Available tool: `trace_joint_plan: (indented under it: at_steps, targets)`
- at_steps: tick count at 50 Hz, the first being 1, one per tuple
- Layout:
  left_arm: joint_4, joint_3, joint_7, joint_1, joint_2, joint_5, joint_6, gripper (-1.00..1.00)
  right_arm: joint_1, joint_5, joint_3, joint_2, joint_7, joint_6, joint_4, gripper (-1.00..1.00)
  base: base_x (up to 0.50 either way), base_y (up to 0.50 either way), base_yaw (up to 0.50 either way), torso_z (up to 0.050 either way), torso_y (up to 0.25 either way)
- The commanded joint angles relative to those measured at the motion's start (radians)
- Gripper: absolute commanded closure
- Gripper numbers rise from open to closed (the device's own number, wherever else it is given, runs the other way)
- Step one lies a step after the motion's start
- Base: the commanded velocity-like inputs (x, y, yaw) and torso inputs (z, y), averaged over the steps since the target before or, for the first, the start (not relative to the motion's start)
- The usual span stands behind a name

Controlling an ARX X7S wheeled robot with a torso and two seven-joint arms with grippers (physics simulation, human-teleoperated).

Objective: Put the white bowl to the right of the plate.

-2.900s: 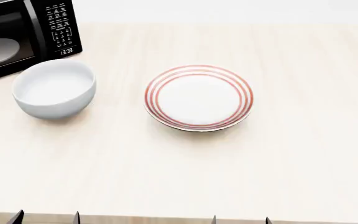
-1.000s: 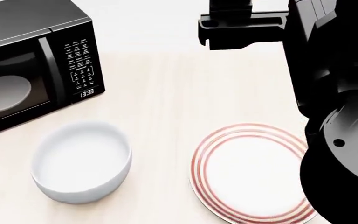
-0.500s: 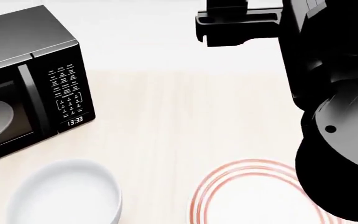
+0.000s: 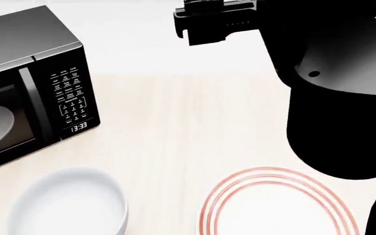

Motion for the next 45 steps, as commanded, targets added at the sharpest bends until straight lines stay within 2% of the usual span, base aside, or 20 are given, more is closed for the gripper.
trace_joint_plan:
  at_steps: [1,4,9,13,15,26,29,39,45]
  targets:
    - [0.123,-0.137,0.061,0.231,-0.042,0.105,0.036,-1.00,0.072,0.106,-0.034,-0.018,-0.014,0.001,0.096,-1.00,0.00,0.00,0.00,0.000,0.000]
    - [0.153,-0.200,0.103,0.302,-0.049,0.141,0.061,-1.00,0.091,0.112,-0.048,-0.026,-0.005,-0.002,0.104,-1.00,0.00,0.00,0.00,0.000,0.000]
    - [0.188,-0.278,0.165,0.400,-0.049,0.204,0.094,-1.00,0.113,0.228,-0.057,-0.042,0.083,0.001,0.167,-1.00,0.00,0.00,0.00,0.000,0.000]
    - [0.216,-0.353,0.220,0.498,-0.043,0.260,0.126,-1.00,0.140,0.220,-0.075,-0.048,0.077,-0.008,0.183,-1.00,0.00,0.00,0.00,0.000,0.000]
    - [0.233,-0.359,0.255,0.543,-0.043,0.323,0.137,-1.00,0.149,0.217,-0.085,-0.049,0.070,-0.010,0.185,-1.00,0.00,0.00,0.00,0.000,0.000]
    - [0.260,-0.476,0.336,0.698,-0.025,0.404,0.210,-1.00,0.190,0.302,-0.142,-0.081,0.120,-0.021,0.232,-1.00,0.00,0.00,0.00,0.000,0.000]
    - [0.257,-0.468,0.359,0.724,-0.016,0.451,0.231,-1.00,0.188,0.322,-0.154,-0.091,0.127,-0.030,0.244,-1.00,0.00,0.00,0.00,0.000,0.000]
    - [0.255,-0.552,0.333,0.759,-0.033,0.390,0.241,-1.00,0.184,0.456,-0.241,-0.156,0.235,-0.073,0.333,-1.00,0.00,0.00,0.00,0.000,0.000]
    - [0.253,-0.581,0.333,0.784,-0.038,0.389,0.252,-1.00,0.169,0.449,-0.289,-0.194,0.232,-0.084,0.373,-1.00,0.00,0.00,0.00,0.000,0.000]
